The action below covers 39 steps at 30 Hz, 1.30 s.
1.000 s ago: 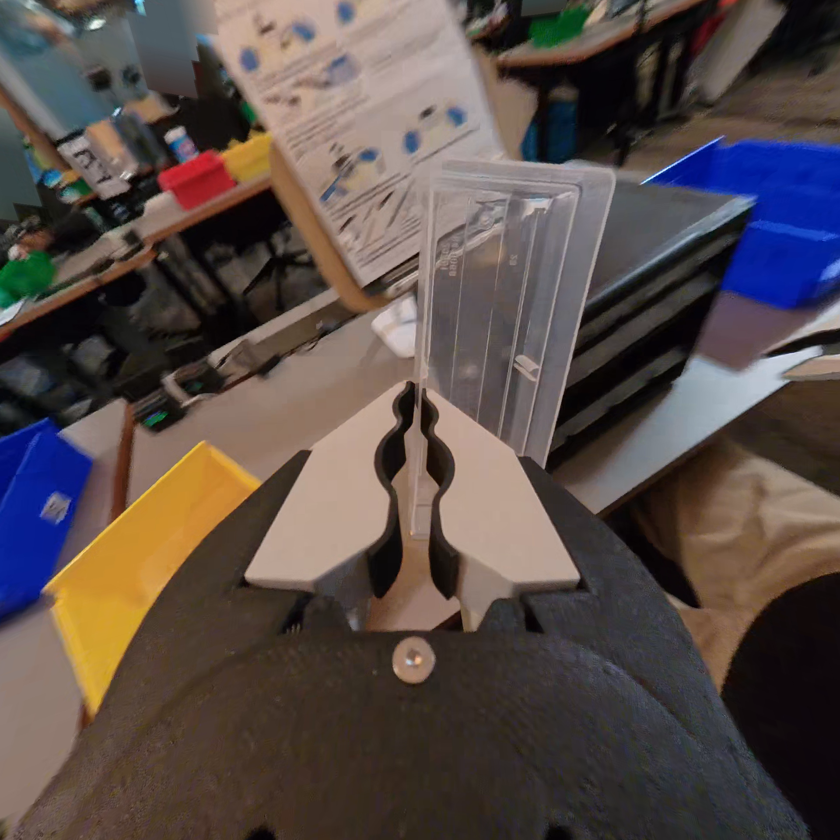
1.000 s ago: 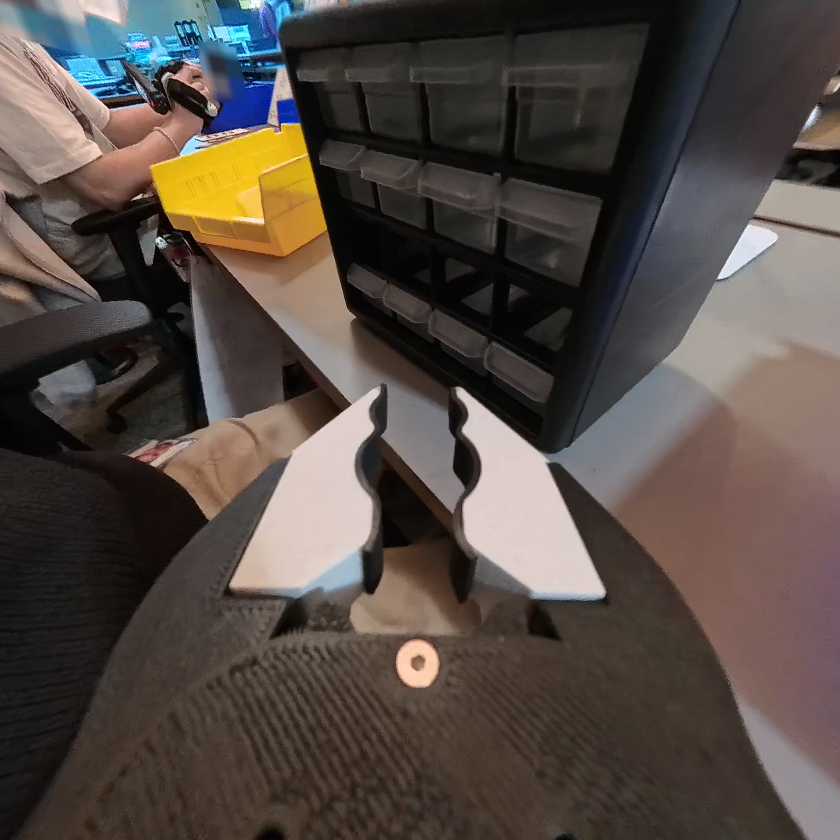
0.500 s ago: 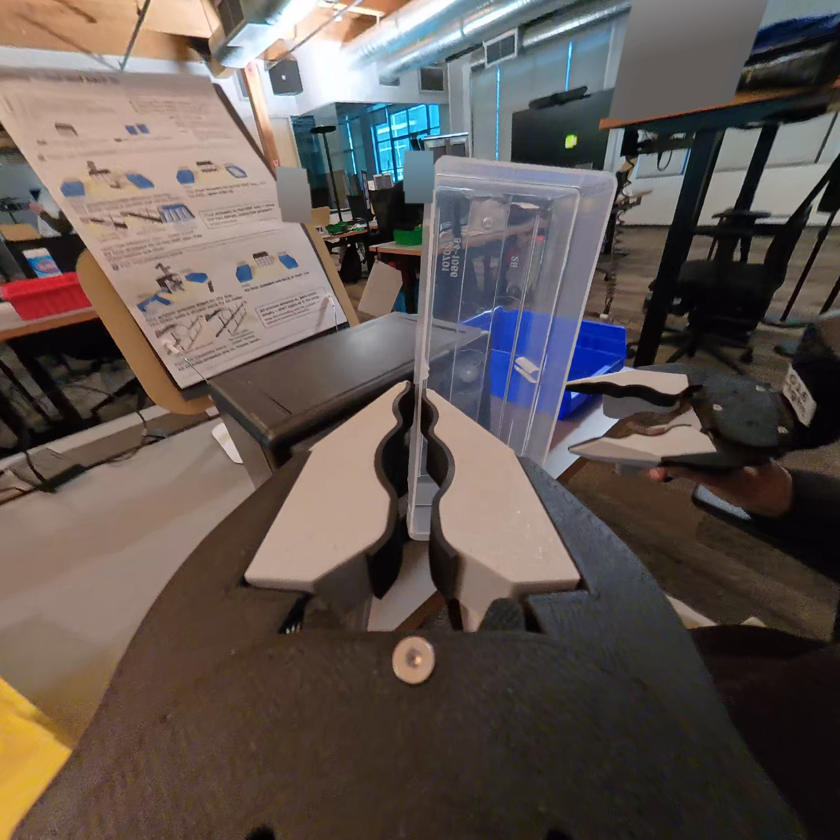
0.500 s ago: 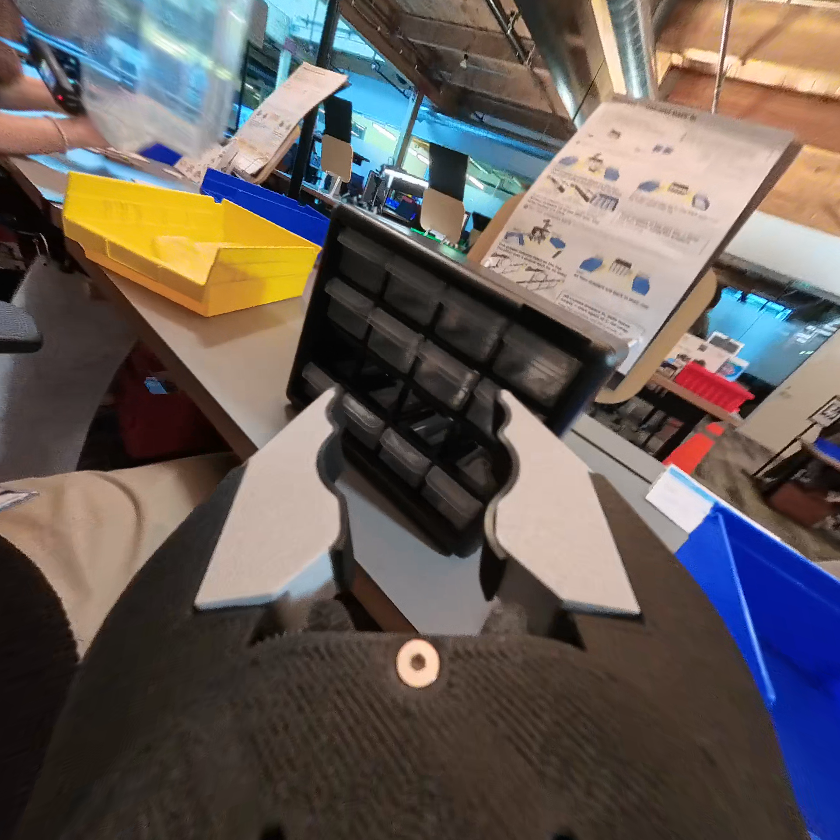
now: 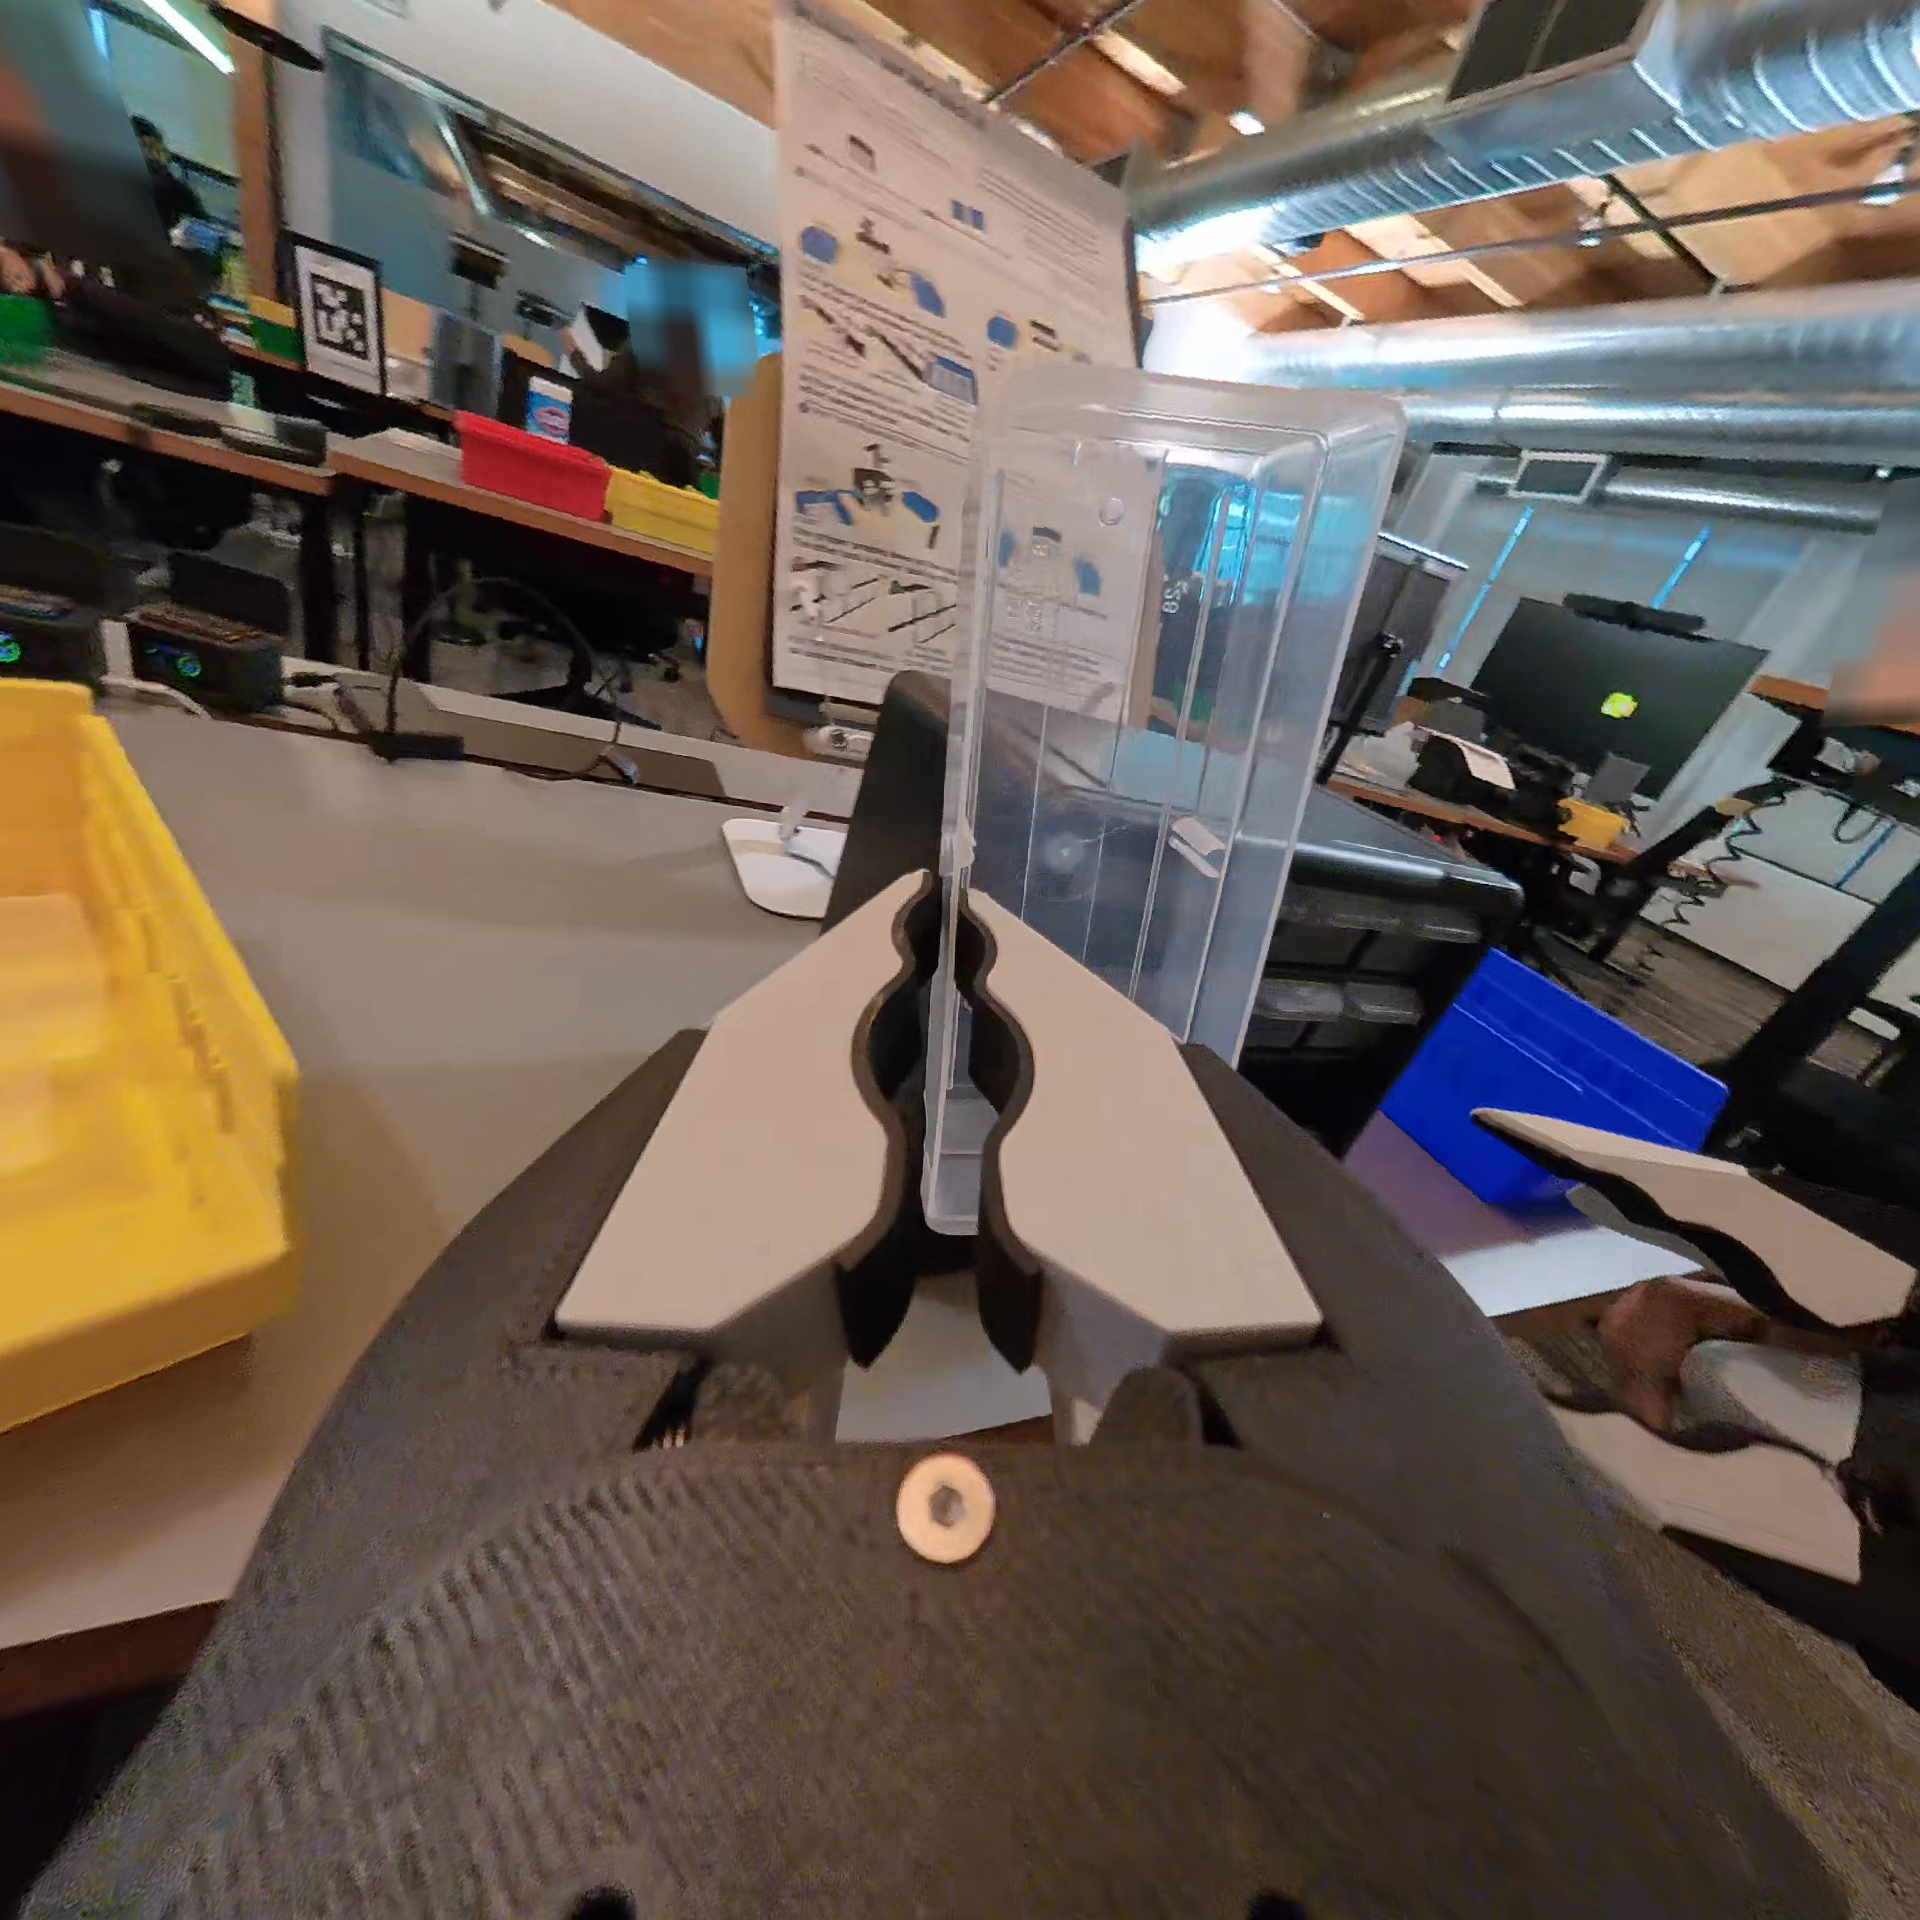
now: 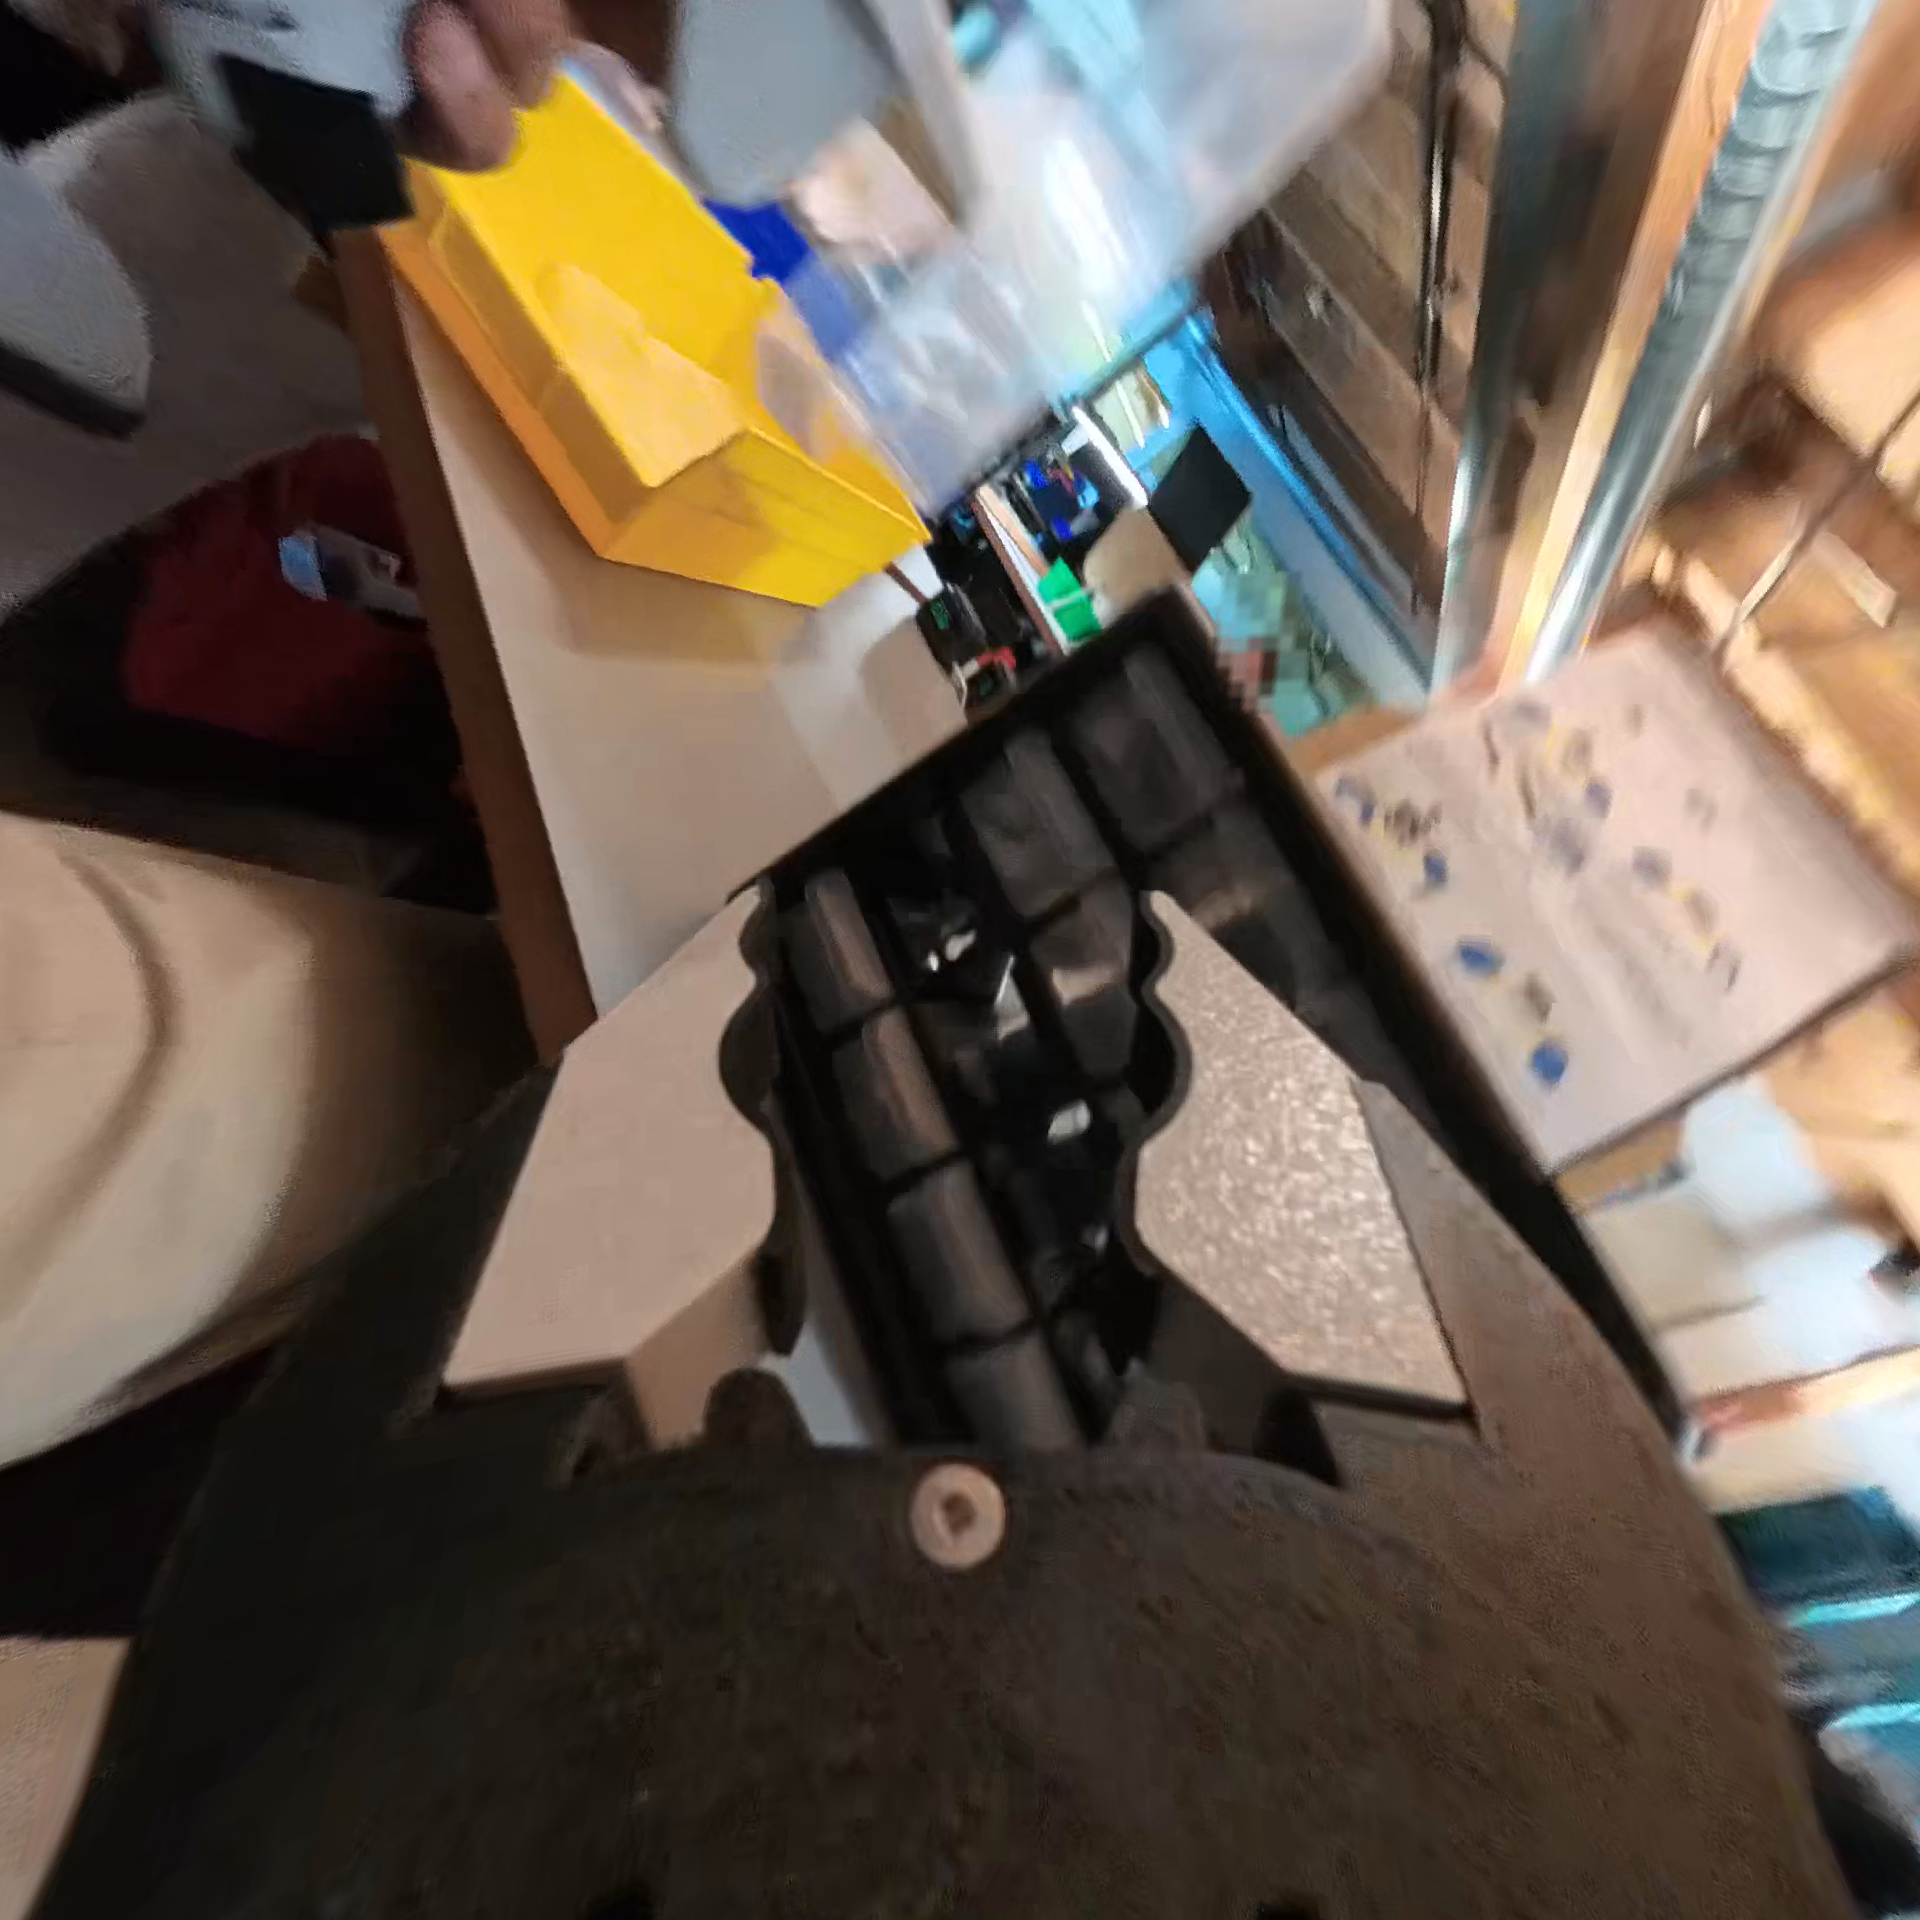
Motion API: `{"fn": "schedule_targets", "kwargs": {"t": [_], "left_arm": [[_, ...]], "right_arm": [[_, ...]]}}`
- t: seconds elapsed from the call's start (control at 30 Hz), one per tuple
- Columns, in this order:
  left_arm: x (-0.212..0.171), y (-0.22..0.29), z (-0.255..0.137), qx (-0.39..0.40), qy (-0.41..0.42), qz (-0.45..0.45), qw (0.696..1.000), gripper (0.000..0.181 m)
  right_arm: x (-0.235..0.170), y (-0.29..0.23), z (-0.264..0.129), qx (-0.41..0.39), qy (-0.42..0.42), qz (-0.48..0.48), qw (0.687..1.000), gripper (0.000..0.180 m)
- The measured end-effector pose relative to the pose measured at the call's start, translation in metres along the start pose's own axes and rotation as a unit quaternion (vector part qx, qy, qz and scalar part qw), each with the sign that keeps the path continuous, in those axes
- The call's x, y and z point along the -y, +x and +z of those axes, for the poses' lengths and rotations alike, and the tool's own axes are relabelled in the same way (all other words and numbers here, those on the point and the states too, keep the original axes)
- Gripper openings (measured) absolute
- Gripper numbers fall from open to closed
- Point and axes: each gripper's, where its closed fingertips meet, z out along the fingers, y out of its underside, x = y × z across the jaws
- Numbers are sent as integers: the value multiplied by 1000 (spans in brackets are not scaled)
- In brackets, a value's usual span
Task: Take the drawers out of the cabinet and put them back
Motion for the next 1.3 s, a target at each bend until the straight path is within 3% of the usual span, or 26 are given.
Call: {"fn": "schedule_targets", "kwargs": {"t": [0.1,0.23,0.4,0.57,0.67,0.7,0.77,0.97,1.13,1.17,1.27,1.3], "left_arm": [[-8,-12,4,18,-6,-14,1000,0],[-12,-25,9,40,-5,-35,999,0],[-13,-31,13,45,-1,-63,997,0],[-24,-23,18,31,-16,-71,997,0],[-29,-22,19,34,-22,-64,997,0],[-30,-24,19,36,-24,-57,997,0],[-32,-24,20,32,-29,-64,997,0],[-30,-13,18,-3,-4,-70,998,3],[-6,-16,2,5,93,25,995,62],[5,-16,-6,1,132,40,991,59],[38,-23,-39,1,248,63,967,21],[41,-31,-44,16,257,64,964,16]], "right_arm": [[29,-13,32,-12,21,-166,986,58],[70,-37,66,-33,55,-348,935,50],[79,-73,91,12,52,-375,926,45],[60,-58,125,-17,-48,-444,895,35],[42,-55,137,-5,-106,-457,883,27],[41,-55,139,-8,-109,-462,880,17],[42,-55,139,-10,-112,-464,879,15],[47,-57,128,11,-90,-404,910,14],[58,-62,118,47,-63,-345,935,13],[61,-61,117,50,-60,-341,937,13],[67,-57,113,65,-48,-316,945,14],[70,-57,110,78,-42,-297,951,14]]}}
